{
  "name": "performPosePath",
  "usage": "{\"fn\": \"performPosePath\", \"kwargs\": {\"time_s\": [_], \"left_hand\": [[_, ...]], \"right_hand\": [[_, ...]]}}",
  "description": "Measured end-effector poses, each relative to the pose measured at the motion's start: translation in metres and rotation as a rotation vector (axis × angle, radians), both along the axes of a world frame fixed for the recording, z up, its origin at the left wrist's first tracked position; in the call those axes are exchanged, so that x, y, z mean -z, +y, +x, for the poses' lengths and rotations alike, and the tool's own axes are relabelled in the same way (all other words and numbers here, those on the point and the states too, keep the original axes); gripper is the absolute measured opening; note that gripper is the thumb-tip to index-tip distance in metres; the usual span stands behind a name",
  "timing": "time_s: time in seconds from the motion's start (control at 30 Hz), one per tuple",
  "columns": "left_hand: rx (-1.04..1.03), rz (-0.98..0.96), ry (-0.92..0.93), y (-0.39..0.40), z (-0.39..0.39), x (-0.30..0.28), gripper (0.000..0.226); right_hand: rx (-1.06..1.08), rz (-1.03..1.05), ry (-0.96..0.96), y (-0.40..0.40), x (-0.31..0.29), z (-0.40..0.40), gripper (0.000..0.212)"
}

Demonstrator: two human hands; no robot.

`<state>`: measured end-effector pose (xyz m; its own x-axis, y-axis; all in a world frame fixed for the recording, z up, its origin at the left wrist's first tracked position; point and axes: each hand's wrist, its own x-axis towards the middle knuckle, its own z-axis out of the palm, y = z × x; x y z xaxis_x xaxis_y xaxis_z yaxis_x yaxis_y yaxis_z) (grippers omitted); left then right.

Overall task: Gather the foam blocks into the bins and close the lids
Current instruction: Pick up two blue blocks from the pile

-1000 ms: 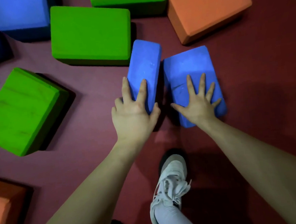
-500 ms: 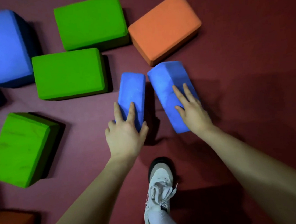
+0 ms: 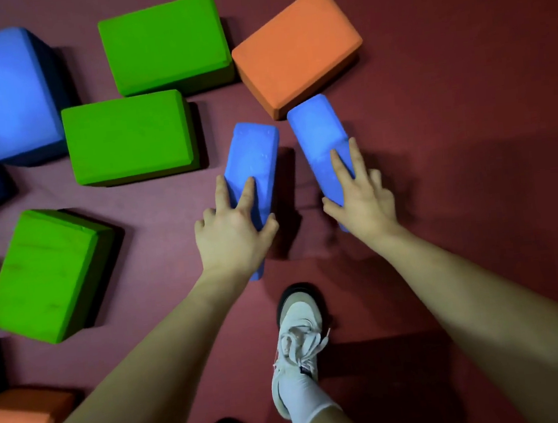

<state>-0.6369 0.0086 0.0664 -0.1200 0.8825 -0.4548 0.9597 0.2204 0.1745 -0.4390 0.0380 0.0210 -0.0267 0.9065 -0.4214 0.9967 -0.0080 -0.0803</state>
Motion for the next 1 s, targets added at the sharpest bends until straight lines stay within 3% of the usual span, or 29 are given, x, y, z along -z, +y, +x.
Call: {"fn": "performPosePath", "kwargs": {"time_s": [0.27, 0.5, 0.67, 1.0], "left_hand": [[-0.082, 0.004, -0.023, -0.042, -0.024, -0.103, 0.066], [-0.242, 0.105, -0.154, -0.122, -0.062, -0.264, 0.066], [-0.353, 0.179, -0.156, -0.199, -0.098, -0.372, 0.065], [-0.583, 0.232, -0.062, -0.336, -0.137, -0.494, 0.064]], "right_hand": [[-0.085, 0.007, 0.079, -0.033, -0.136, -0.035, 0.072], [-0.085, 0.105, 0.172, -0.103, -0.297, -0.097, 0.071], [-0.155, 0.066, 0.195, -0.159, -0.402, -0.141, 0.07], [-0.461, 0.067, 0.265, -0.249, -0.519, -0.198, 0.069]]}}
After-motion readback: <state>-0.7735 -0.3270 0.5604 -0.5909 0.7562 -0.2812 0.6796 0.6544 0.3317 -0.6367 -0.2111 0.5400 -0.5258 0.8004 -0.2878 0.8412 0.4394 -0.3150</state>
